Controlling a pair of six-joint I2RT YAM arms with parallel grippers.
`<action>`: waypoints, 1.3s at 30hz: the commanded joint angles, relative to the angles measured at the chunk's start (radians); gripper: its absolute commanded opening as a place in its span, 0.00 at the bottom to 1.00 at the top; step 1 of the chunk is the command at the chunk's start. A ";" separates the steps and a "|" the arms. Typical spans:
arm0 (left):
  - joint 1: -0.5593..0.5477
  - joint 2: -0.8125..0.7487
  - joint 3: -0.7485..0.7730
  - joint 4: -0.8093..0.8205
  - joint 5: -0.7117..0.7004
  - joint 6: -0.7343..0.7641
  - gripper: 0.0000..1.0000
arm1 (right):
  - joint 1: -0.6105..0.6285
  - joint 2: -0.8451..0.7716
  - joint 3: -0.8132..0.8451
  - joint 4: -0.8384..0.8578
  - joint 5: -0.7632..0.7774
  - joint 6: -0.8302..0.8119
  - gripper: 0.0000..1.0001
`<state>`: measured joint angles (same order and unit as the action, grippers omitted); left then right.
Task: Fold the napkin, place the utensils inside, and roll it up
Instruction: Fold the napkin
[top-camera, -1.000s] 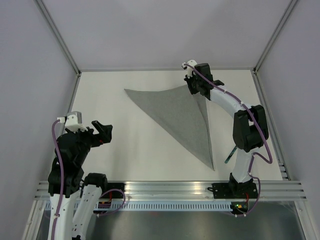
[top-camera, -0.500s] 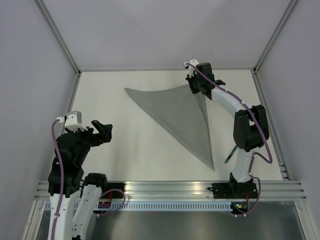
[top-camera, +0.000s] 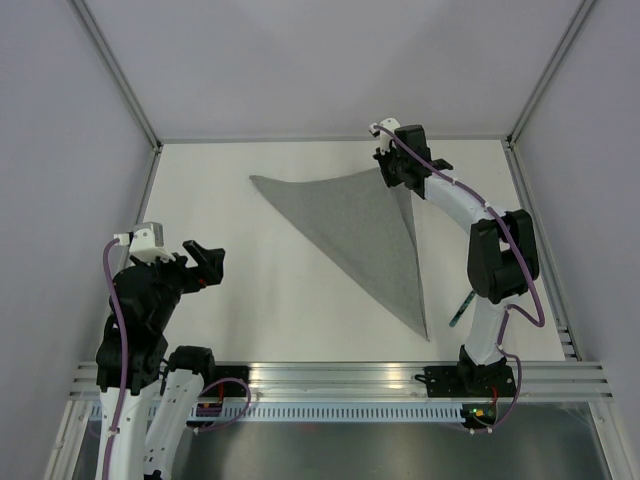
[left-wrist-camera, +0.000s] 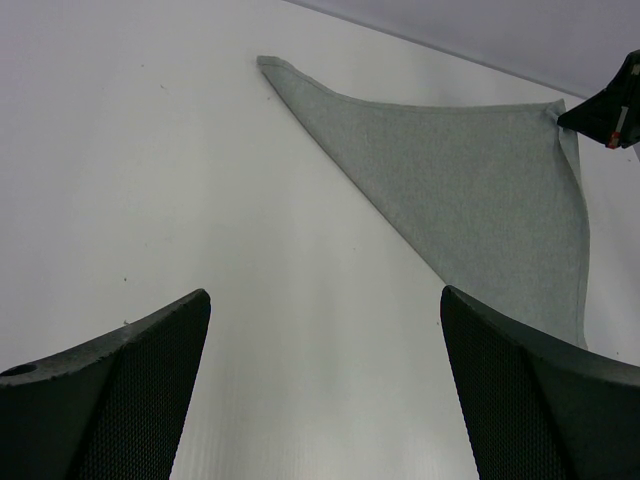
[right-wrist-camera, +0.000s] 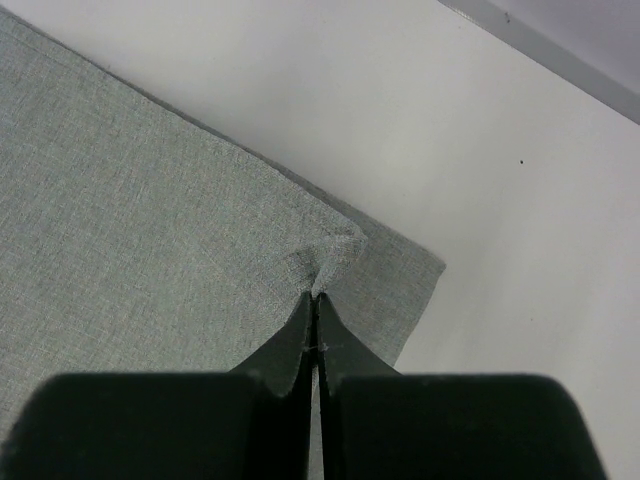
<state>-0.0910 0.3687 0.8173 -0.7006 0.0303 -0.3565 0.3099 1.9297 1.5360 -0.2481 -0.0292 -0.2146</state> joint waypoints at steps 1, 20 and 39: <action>0.004 0.012 -0.003 0.029 -0.003 0.013 1.00 | -0.012 0.005 0.032 0.004 0.021 -0.011 0.00; 0.004 0.013 -0.003 0.027 -0.006 0.013 1.00 | -0.031 0.023 0.045 0.000 0.023 -0.016 0.01; 0.004 0.010 -0.003 0.027 -0.006 0.011 1.00 | -0.046 0.104 0.076 -0.005 0.074 -0.025 0.04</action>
<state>-0.0910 0.3733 0.8173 -0.7006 0.0284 -0.3565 0.2745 2.0045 1.5597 -0.2489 -0.0040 -0.2317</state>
